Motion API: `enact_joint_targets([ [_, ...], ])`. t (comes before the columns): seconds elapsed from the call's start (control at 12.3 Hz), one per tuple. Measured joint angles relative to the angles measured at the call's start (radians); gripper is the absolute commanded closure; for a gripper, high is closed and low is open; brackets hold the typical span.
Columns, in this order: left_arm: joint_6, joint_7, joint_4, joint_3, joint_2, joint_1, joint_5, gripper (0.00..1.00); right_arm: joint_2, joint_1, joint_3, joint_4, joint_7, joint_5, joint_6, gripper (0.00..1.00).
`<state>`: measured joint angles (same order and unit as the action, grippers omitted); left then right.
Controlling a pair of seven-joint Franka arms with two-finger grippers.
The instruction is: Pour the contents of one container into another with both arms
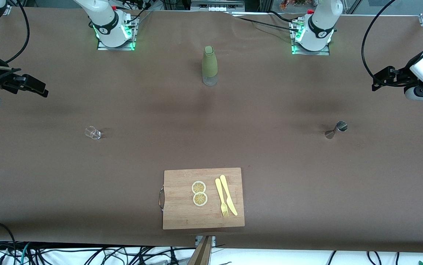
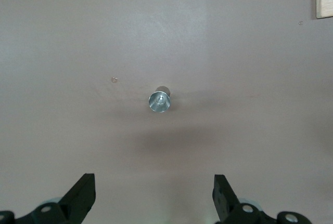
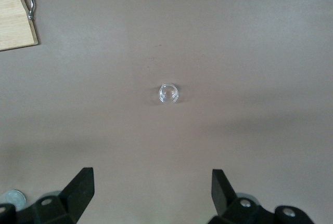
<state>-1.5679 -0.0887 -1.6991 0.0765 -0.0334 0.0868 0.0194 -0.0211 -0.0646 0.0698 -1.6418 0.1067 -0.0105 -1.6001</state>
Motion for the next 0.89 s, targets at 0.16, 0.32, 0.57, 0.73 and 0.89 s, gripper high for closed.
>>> enact_joint_targets([
  [0.16,0.0,0.0,0.0,0.0,0.0,0.0,0.0,0.0,0.0,0.0,0.0,0.0,0.0,0.0,0.0,0.0],
  [0.32,0.0,0.0,0.0,-0.001,0.0,0.0,0.0,0.0,0.0,0.0,0.0,0.0,0.0,0.0,0.0,0.0],
  [0.57,-0.003,0.0,0.0,-0.008,0.0,0.007,-0.005,0.0,0.0,0.0,0.0,0.0,0.0,0.0,0.0,0.0],
  [0.73,-0.003,0.0,0.0,-0.009,0.0,0.016,-0.005,0.0,0.0,0.0,0.0,0.0,0.0,0.0,0.0,0.0],
  [0.89,-0.004,0.0,0.002,-0.012,0.0,0.027,-0.005,0.0,0.0,0.0,0.0,0.0,0.0,0.0,0.0,0.0],
])
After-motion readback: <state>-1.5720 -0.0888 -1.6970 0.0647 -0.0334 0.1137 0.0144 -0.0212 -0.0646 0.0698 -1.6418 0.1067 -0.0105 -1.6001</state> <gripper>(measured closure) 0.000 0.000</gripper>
